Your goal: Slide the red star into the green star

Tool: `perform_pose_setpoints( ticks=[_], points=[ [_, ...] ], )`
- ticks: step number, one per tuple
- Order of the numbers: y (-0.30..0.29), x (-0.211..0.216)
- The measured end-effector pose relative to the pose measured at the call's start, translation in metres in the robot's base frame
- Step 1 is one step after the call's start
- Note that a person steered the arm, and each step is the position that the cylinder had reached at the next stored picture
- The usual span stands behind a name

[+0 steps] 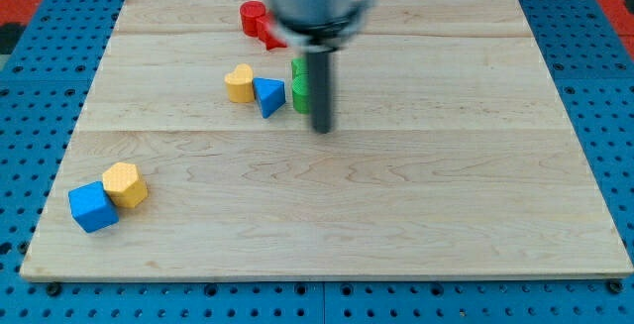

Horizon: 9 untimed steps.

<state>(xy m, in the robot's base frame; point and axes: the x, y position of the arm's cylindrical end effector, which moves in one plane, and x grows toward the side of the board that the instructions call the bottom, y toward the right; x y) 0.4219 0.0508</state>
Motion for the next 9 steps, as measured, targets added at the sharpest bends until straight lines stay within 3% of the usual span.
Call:
perform_pose_setpoints(
  ticks=[1, 2, 3, 4, 7, 8, 9],
  points=[
    [0.067, -0.081],
    [0.010, -0.156],
    [-0.094, -0.205],
    [-0.135, -0.217],
    [-0.107, -0.127],
    [-0.118, -0.124],
    [-0.116, -0.208]
  ],
)
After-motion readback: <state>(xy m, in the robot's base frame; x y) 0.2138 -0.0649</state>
